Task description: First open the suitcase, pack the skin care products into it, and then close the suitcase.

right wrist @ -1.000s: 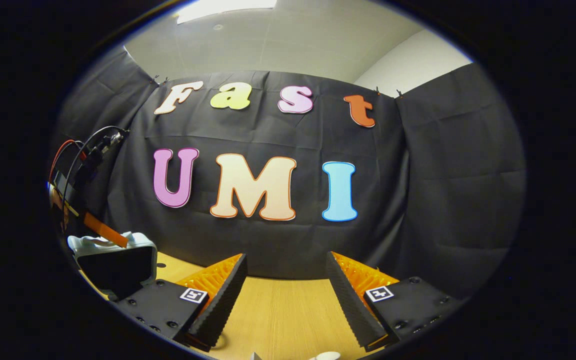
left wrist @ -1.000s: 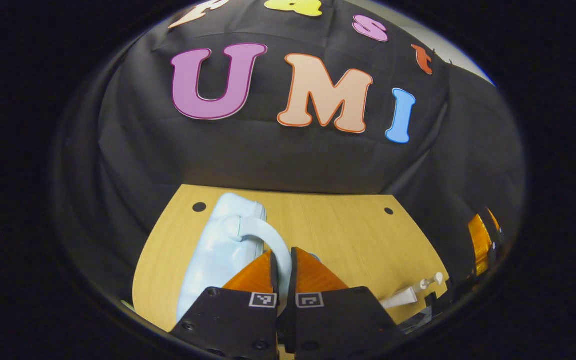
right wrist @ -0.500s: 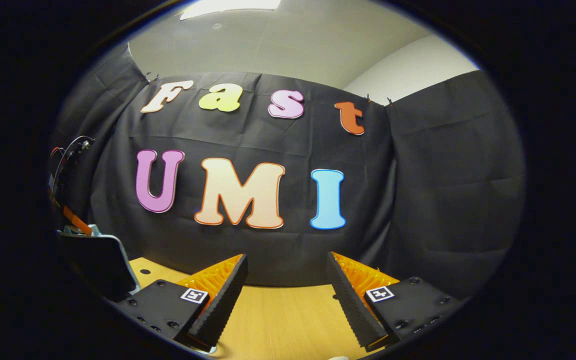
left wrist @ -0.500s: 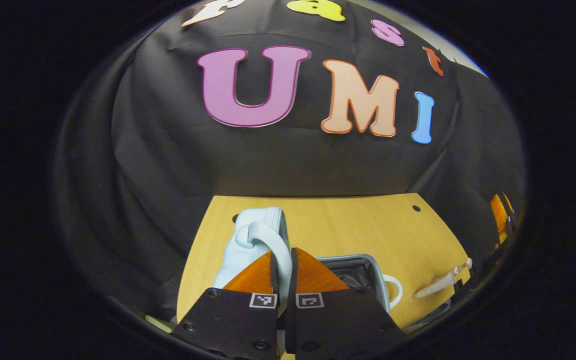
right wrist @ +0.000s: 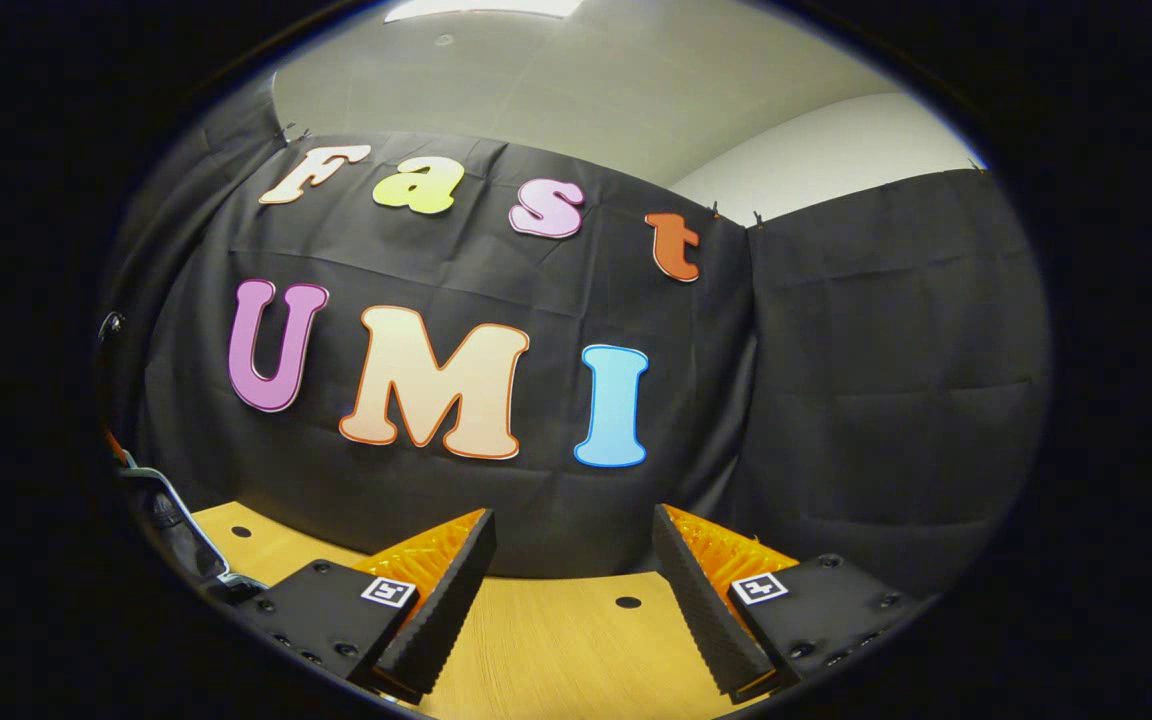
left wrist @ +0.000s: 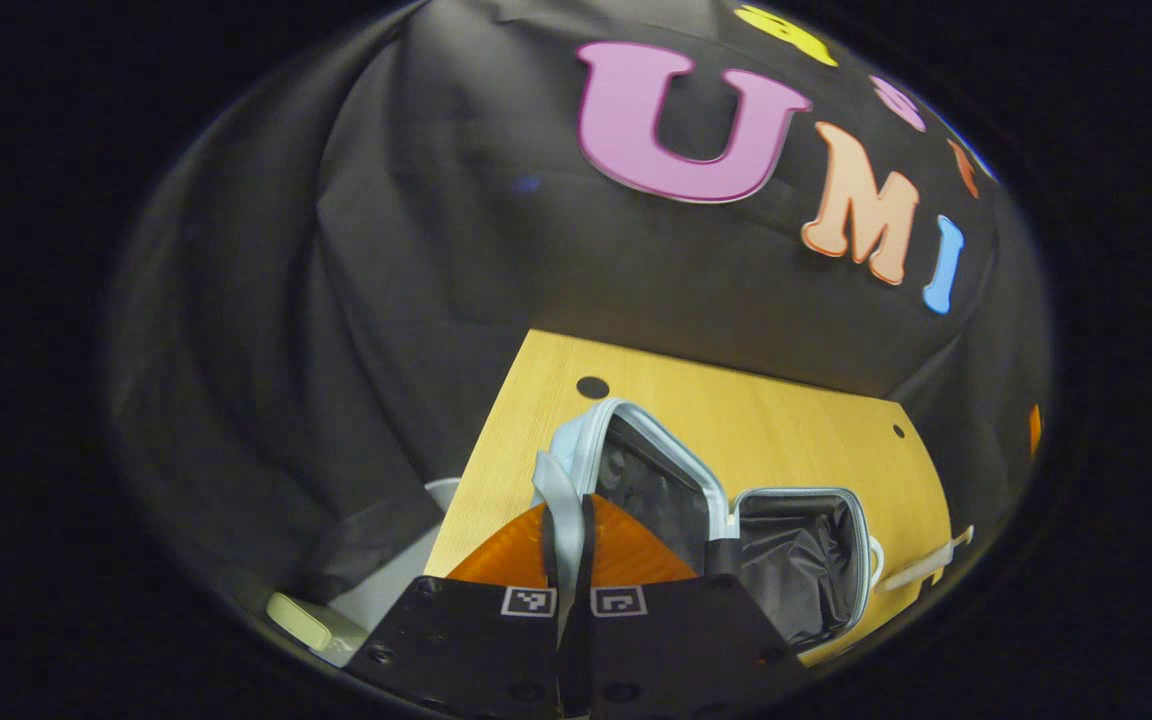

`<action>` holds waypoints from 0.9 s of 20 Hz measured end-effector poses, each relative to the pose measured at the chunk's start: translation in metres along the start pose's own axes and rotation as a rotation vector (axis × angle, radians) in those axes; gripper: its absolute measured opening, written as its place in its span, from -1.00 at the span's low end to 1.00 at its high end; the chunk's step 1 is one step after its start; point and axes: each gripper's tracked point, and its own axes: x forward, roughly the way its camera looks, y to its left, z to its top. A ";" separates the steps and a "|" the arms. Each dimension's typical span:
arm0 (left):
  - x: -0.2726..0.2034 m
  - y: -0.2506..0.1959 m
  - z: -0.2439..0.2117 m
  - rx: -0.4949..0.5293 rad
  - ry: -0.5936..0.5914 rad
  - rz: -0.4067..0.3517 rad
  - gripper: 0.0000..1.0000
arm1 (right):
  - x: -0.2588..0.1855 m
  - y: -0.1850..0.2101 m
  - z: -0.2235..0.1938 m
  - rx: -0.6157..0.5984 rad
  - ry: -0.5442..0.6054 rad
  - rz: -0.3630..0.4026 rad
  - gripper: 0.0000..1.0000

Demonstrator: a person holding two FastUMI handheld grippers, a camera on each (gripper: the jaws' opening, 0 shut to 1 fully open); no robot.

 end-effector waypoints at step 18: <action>0.062 0.124 -0.111 -0.134 0.088 0.205 -0.06 | -0.016 0.042 0.006 -0.083 0.008 0.097 1.00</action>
